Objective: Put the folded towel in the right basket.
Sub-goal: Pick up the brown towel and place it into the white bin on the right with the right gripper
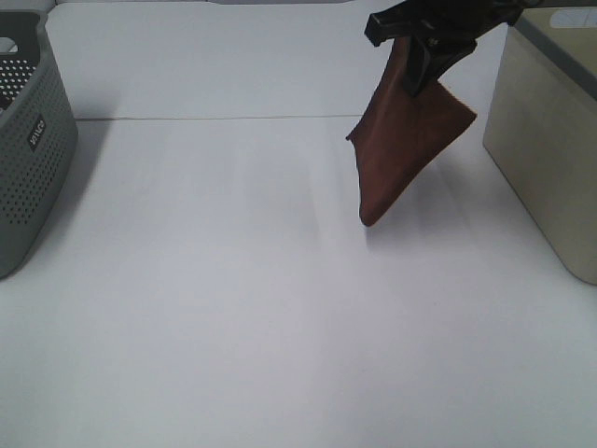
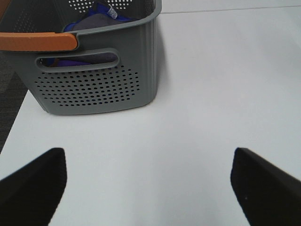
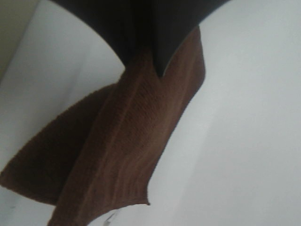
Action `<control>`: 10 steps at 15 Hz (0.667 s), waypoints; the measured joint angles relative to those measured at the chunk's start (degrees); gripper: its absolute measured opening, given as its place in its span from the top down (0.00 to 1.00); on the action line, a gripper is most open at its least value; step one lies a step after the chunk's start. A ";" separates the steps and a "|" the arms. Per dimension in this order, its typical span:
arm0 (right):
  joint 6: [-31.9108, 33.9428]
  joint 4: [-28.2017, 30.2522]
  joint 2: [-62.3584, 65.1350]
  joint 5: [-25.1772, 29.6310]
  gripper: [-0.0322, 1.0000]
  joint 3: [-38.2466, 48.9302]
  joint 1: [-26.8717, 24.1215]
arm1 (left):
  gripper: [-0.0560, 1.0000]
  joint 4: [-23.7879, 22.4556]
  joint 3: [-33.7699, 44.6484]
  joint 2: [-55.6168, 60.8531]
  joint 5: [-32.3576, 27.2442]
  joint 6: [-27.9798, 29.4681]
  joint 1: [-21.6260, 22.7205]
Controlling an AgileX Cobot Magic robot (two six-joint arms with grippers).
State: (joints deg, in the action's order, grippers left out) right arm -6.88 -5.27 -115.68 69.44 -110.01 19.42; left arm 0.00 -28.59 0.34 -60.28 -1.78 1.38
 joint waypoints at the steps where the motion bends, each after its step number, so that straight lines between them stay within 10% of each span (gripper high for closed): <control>1: 0.74 2.64 0.06 0.06 0.94 -1.66 0.00 | 0.11 0.00 0.00 0.00 0.00 0.00 0.00; 10: 1.95 6.82 5.16 0.11 0.94 -4.53 -14.95 | 0.11 0.00 0.00 0.00 0.00 0.00 0.00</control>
State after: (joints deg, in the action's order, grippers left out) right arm -4.93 1.55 -110.52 69.56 -114.53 4.47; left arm 0.00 -28.59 0.34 -60.28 -1.78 1.38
